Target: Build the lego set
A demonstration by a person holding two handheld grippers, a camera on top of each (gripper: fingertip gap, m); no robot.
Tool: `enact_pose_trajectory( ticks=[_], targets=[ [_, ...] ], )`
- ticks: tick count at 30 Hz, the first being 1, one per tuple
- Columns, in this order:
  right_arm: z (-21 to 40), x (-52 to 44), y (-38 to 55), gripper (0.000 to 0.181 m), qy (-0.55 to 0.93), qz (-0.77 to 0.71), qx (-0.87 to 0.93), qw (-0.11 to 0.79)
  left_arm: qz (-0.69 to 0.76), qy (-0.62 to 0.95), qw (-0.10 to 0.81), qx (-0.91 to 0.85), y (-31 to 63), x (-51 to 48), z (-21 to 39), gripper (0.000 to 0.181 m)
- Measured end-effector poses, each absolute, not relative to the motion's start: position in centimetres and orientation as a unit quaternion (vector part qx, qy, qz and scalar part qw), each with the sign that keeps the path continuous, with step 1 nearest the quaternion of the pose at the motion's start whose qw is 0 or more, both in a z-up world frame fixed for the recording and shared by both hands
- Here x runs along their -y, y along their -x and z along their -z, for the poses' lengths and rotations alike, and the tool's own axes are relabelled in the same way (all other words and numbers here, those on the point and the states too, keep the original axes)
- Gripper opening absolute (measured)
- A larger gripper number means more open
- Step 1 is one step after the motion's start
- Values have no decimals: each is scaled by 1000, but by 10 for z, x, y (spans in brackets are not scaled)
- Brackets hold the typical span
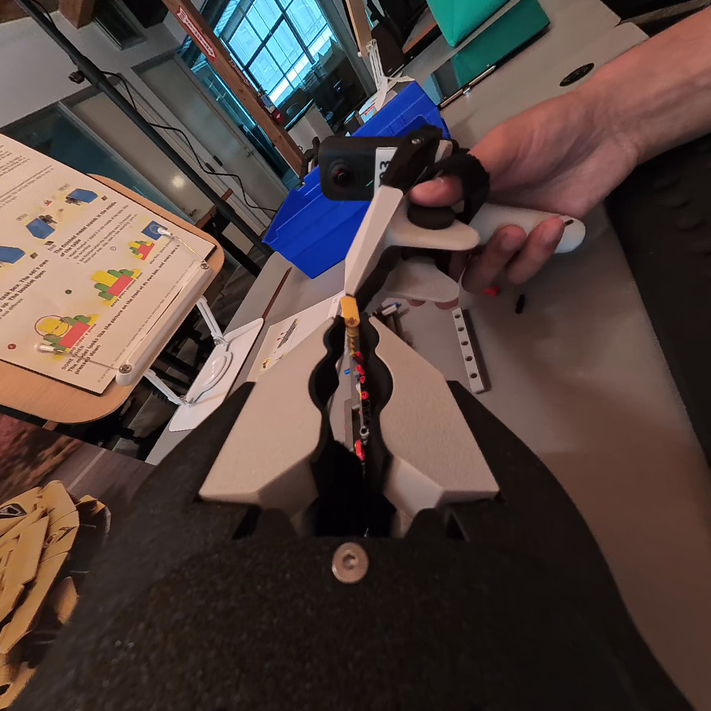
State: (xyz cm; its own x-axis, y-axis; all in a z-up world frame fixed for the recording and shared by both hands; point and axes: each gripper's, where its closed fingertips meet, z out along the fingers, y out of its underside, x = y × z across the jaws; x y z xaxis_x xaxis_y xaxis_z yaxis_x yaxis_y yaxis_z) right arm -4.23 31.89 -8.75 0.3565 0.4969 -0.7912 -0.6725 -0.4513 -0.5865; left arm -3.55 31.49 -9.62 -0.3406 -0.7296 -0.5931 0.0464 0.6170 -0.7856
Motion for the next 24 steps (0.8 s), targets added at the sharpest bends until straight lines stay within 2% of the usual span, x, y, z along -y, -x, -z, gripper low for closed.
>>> enact_pose_trajectory(
  ticks=[9, 17, 21, 24],
  targets=[
    [88, -314, 42, 6, 636, -579, -65, 507, 388, 229, 511, -732, 40, -309, 94, 5],
    [77, -310, 43, 5, 588, -635, -73, 496, 462, 252, 475, -705, 42, -303, 82, 5],
    [74, -308, 45, 6, 578, -651, -72, 487, 465, 230, 494, -698, 43, -301, 79, 4],
    [69, -307, 47, 6, 590, -598, -28, 541, 466, 206, 511, -692, 45, -300, 75, 4]
  ],
)
